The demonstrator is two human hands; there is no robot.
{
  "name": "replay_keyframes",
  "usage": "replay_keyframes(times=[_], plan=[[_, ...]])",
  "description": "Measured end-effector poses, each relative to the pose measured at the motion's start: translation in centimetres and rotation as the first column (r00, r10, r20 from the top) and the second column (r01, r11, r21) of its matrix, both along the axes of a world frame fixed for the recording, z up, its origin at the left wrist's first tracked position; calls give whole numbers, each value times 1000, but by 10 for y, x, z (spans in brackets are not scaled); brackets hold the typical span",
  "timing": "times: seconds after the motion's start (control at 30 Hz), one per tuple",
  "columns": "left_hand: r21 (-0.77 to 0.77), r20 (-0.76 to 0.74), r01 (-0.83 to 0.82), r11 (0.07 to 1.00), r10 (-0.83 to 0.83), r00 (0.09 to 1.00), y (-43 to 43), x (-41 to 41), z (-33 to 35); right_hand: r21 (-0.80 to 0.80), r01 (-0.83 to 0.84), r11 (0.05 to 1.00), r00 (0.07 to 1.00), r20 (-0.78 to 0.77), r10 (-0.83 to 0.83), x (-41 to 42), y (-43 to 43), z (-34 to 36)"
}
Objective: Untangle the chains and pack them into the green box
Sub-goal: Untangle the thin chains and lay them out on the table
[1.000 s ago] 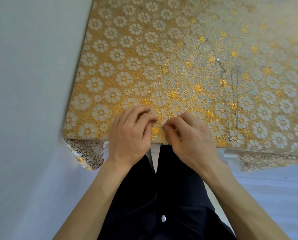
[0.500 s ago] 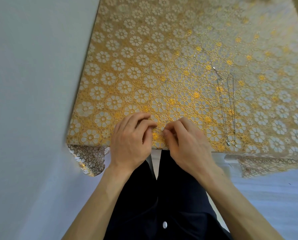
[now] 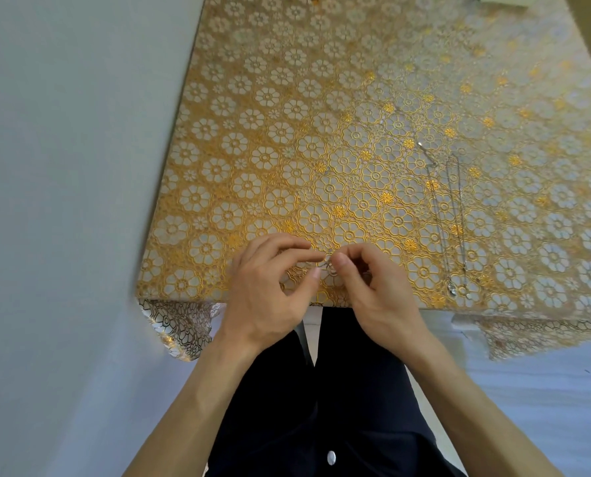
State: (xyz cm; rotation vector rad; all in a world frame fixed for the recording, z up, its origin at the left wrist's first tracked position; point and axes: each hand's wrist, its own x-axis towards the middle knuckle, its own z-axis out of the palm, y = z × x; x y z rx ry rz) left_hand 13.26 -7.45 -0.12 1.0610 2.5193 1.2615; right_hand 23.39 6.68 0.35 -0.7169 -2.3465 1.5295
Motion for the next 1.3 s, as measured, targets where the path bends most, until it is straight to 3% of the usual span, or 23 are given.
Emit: replay_keyframes(times=[0.13, 0.47, 1.3], plan=[[42, 75, -34, 999, 31, 997, 7, 6, 2, -91, -9, 996, 1000, -10, 8, 0, 2, 1], [89, 253, -71, 993, 47, 966, 10, 6, 9, -48, 17, 999, 1000, 13, -17, 2, 3, -6], [83, 286, -40, 996, 15, 958, 9, 6, 7, -122, 23, 992, 1000, -7, -24, 0, 2, 0]])
